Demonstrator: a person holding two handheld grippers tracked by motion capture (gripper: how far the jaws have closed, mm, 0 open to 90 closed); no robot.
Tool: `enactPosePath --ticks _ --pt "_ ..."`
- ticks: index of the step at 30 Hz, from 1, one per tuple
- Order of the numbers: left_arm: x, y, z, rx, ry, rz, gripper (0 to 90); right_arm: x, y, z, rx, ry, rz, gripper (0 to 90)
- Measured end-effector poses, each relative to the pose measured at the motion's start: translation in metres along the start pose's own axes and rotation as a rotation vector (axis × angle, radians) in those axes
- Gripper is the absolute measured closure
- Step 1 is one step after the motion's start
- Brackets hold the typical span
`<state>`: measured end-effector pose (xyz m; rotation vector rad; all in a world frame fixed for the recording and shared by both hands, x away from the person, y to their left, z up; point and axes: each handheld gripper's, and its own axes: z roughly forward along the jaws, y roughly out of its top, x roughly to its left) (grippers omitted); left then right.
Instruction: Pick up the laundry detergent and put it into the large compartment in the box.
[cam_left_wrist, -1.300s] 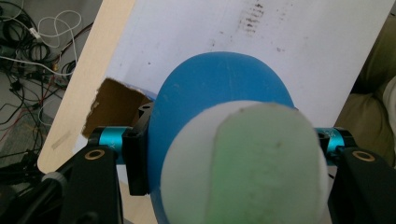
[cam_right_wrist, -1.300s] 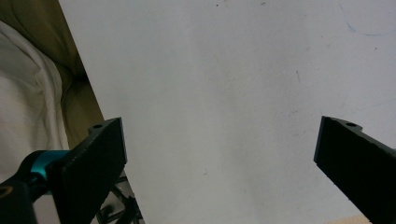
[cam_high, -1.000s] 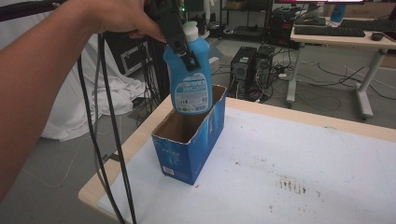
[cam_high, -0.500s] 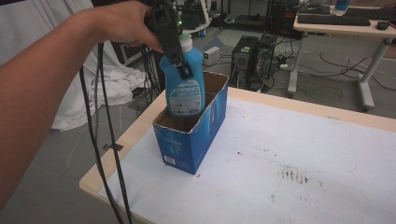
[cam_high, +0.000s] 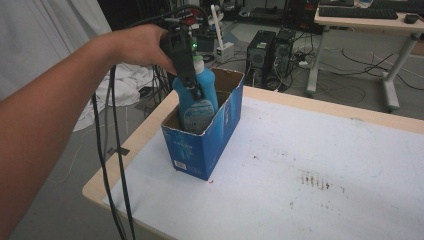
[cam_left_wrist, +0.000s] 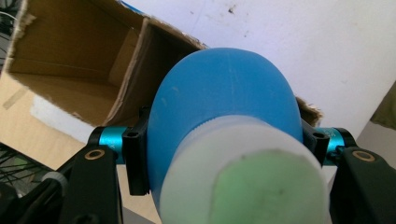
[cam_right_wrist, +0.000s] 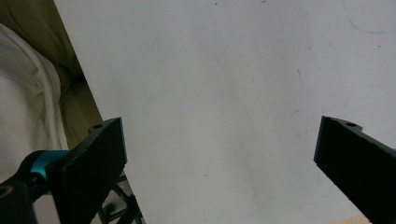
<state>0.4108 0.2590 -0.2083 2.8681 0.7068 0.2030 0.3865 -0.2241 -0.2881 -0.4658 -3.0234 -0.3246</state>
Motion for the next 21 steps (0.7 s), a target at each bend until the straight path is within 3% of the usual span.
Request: enactPosePath --ticks 13,21 --pt "0.005 -0.009 0.042 0.041 -0.018 -0.020 37.9 -0.003 0.001 0.003 0.009 0.009 0.001 1.5" --pt "0.005 -0.010 0.057 0.060 -0.022 -0.021 37.9 -0.004 0.002 0.004 0.012 0.010 0.006 1.5"
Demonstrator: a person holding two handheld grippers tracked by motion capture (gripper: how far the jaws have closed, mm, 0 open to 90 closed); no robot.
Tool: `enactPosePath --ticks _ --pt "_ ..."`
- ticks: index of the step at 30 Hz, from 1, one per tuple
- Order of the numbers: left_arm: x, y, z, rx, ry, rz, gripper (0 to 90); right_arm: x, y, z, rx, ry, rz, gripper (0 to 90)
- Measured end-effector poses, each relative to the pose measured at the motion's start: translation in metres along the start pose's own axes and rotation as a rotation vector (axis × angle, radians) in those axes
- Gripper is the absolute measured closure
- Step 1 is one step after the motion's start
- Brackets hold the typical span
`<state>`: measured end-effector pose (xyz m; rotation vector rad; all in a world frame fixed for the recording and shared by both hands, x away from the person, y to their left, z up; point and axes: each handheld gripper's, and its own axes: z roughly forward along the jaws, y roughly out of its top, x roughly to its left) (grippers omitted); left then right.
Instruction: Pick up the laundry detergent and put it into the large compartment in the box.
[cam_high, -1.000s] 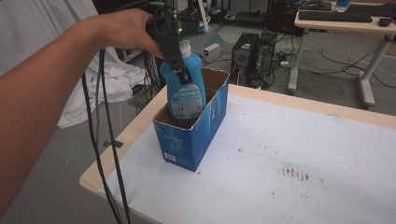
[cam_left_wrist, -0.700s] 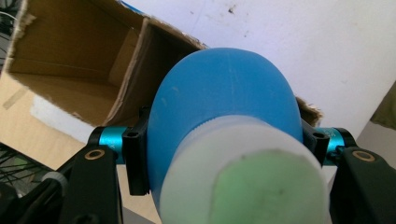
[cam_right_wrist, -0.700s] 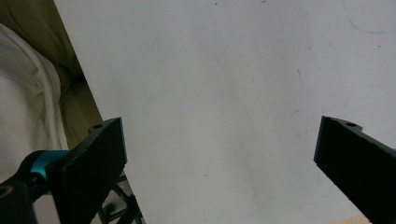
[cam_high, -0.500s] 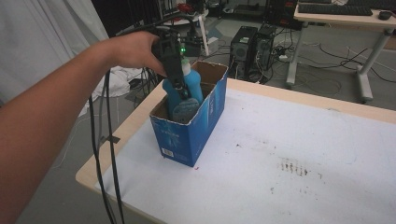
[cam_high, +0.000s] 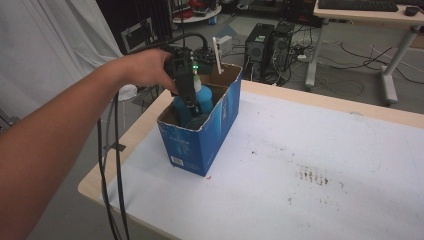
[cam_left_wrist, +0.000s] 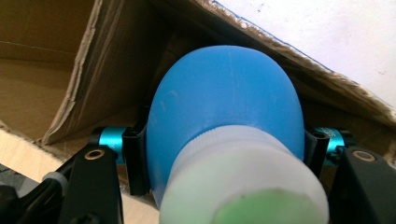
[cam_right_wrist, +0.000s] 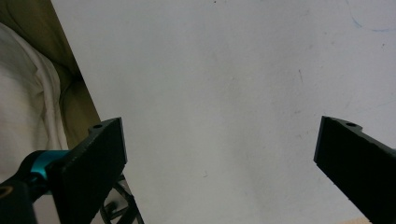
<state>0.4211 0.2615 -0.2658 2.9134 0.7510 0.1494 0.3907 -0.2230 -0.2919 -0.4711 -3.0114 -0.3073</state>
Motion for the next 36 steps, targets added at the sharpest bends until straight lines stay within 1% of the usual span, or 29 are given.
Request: enactPosePath --ticks 5,6,11,15,16,18,20,22,23,24,25,27,30,31,36 --pt "0.000 0.000 0.009 0.006 -0.004 -0.005 37.9 0.000 0.001 0.001 0.001 0.001 -0.001 1.5" --pt "0.000 0.000 0.011 0.009 -0.005 -0.006 37.9 0.000 0.001 0.001 -0.002 0.002 -0.007 1.5" --pt "0.001 -0.003 0.021 0.019 -0.005 -0.011 37.9 0.000 0.001 0.002 -0.002 0.002 -0.007 1.5" --pt "0.001 -0.003 0.020 0.012 -0.006 -0.018 37.9 -0.001 0.001 0.002 0.003 0.003 -0.005 1.5" --pt "0.002 -0.003 0.021 0.022 -0.005 -0.013 37.9 -0.001 0.001 0.002 0.003 0.004 -0.003 1.5" --pt "0.002 -0.003 0.022 0.023 -0.004 -0.014 37.8 -0.001 0.002 0.003 -0.001 0.002 -0.010 1.5" --pt "0.002 -0.002 0.022 0.023 0.002 -0.024 37.7 0.000 0.003 0.004 0.001 0.004 -0.010 1.5" --pt "0.003 -0.002 0.022 0.022 0.020 -0.027 37.5 0.000 0.003 0.004 0.000 0.005 -0.013 1.5" --pt "0.003 -0.002 0.022 0.022 0.020 -0.027 37.4 0.000 0.003 0.004 0.000 0.005 -0.013 1.5" --pt "0.004 -0.003 0.020 0.016 0.030 -0.043 35.8 0.001 0.003 0.004 0.002 0.005 -0.011 1.5" --pt "0.004 -0.003 0.020 0.019 0.023 -0.044 33.6 0.001 0.003 0.004 0.003 0.005 -0.011 1.5" --pt "0.005 -0.005 0.020 0.020 0.027 -0.043 33.7 0.001 0.002 0.003 0.004 0.003 -0.007 1.5" --pt "0.005 -0.006 0.019 0.009 0.033 -0.045 33.6 0.001 0.001 0.003 -0.002 0.003 -0.013 1.5" --pt "0.004 -0.006 0.019 0.003 0.035 -0.047 33.2 0.001 0.001 0.002 0.002 0.001 -0.004 1.5" --pt "0.005 -0.008 0.013 -0.027 0.044 -0.065 27.7 0.001 0.002 0.003 0.000 0.002 -0.013 1.5"
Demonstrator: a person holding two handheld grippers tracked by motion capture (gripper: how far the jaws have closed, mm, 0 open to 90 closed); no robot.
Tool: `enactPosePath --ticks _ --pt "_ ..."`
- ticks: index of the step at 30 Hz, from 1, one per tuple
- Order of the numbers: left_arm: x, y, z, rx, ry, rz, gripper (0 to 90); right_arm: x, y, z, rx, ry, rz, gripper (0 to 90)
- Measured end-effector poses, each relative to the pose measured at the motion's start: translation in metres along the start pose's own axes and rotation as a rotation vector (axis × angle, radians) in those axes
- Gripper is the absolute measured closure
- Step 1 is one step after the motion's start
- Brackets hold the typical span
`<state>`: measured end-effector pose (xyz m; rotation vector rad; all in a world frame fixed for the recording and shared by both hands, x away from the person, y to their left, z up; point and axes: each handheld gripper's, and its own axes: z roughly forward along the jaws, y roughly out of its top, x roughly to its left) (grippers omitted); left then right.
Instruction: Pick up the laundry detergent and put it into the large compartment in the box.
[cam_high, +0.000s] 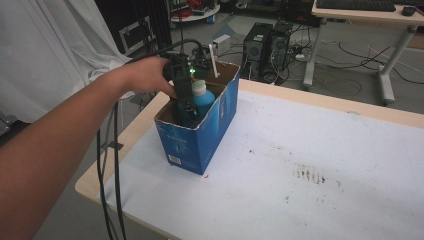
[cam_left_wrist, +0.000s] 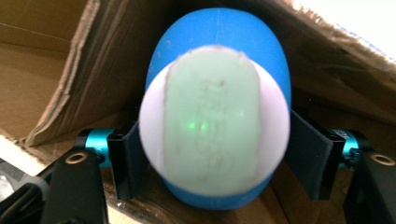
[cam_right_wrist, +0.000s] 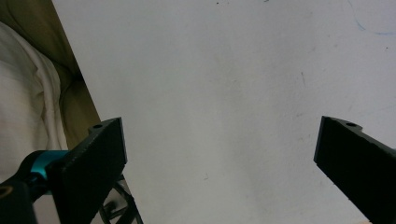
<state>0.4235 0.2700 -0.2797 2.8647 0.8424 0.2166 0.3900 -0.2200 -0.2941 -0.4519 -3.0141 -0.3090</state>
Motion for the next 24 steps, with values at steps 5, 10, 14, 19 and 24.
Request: enactPosePath --ticks 5,10,14,19,24 --pt "0.001 -0.007 -0.007 -0.027 0.005 -0.017 27.6 0.001 0.001 0.000 0.001 0.001 0.003 1.5" --pt "0.002 -0.011 -0.018 -0.068 0.006 -0.040 25.1 0.001 0.000 -0.001 -0.001 -0.001 -0.001 1.5" --pt "0.002 -0.011 -0.026 -0.067 0.022 -0.040 25.0 0.002 0.000 0.000 0.000 -0.001 -0.002 1.5" --pt "-0.002 -0.008 -0.043 -0.103 0.039 -0.048 21.7 0.002 -0.001 -0.001 -0.004 -0.003 -0.005 1.5" --pt "-0.007 -0.004 -0.056 -0.127 0.053 -0.048 21.7 0.002 -0.002 -0.002 -0.006 -0.004 -0.001 1.5"
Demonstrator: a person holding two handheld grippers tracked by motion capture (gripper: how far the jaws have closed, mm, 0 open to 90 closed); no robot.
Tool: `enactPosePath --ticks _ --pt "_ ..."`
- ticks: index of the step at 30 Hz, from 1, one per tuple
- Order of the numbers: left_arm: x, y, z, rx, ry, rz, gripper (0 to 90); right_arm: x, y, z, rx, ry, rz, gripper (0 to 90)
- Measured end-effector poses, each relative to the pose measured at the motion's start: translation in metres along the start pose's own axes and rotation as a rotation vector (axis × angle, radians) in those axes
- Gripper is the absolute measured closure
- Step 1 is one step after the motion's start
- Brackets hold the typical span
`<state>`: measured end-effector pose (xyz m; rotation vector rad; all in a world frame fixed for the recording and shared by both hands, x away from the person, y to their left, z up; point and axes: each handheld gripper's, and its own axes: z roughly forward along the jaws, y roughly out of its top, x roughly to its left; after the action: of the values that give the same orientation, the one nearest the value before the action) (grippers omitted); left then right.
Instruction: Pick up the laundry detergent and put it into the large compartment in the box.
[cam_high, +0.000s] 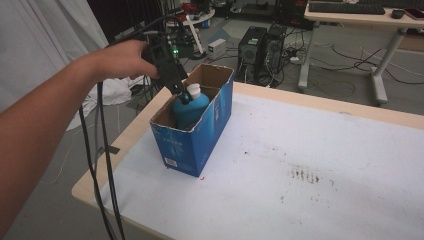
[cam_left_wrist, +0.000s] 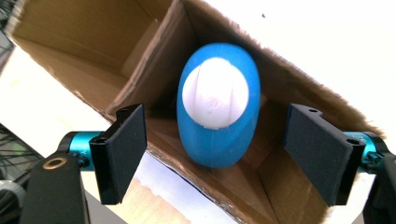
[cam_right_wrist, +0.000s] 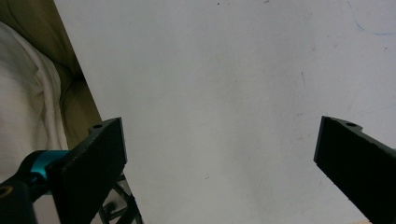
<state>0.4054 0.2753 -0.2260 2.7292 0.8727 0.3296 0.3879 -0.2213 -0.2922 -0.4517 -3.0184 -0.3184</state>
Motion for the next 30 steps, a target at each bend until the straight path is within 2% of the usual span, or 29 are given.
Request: enactPosePath --ticks 2,5,6,12,17,20,21,22,24,26,27,28,30 --pt "-0.004 0.005 -0.011 -0.036 -0.001 0.012 21.7 0.000 0.000 0.000 -0.002 -0.001 -0.002 1.5" --pt "-0.005 0.006 -0.014 -0.043 -0.001 0.014 21.7 0.000 0.000 -0.001 -0.002 -0.002 0.000 1.5" --pt "-0.010 0.015 -0.023 -0.058 0.006 0.031 21.7 0.001 -0.001 -0.001 -0.005 -0.004 -0.002 1.5" --pt "-0.026 0.037 -0.027 -0.101 -0.029 0.105 21.7 0.002 -0.001 -0.002 -0.011 -0.008 -0.005 1.5" --pt "-0.039 0.062 -0.025 -0.113 -0.053 0.152 19.8 0.002 -0.001 -0.003 -0.019 -0.012 -0.005 1.5" --pt "-0.047 0.079 -0.022 -0.133 -0.091 0.193 17.9 0.003 -0.001 -0.004 -0.029 -0.013 -0.006 1.5" --pt "-0.047 0.079 -0.022 -0.133 -0.091 0.193 17.9 0.003 -0.001 -0.004 -0.029 -0.013 -0.006 1.5" --pt "-0.053 0.091 -0.019 -0.134 -0.109 0.225 17.9 0.003 -0.001 -0.003 -0.030 -0.017 -0.010 1.5" --pt "-0.055 0.097 -0.017 -0.129 -0.115 0.238 17.8 0.004 -0.001 -0.003 -0.028 -0.015 -0.010 1.5" --pt "-0.063 0.115 -0.012 -0.120 -0.139 0.279 16.0 0.004 -0.001 -0.002 -0.033 -0.016 -0.011 1.5" --pt "-0.063 0.115 -0.012 -0.120 -0.139 0.279 15.2 0.003 0.000 -0.002 -0.035 -0.017 -0.011 1.5" --pt "-0.069 0.126 -0.007 -0.118 -0.164 0.312 14.3 0.003 0.000 -0.001 -0.036 -0.017 -0.009 1.5" --pt "-0.072 0.132 -0.004 -0.113 -0.167 0.324 13.1 0.003 0.001 0.001 -0.036 -0.015 -0.014 1.5"
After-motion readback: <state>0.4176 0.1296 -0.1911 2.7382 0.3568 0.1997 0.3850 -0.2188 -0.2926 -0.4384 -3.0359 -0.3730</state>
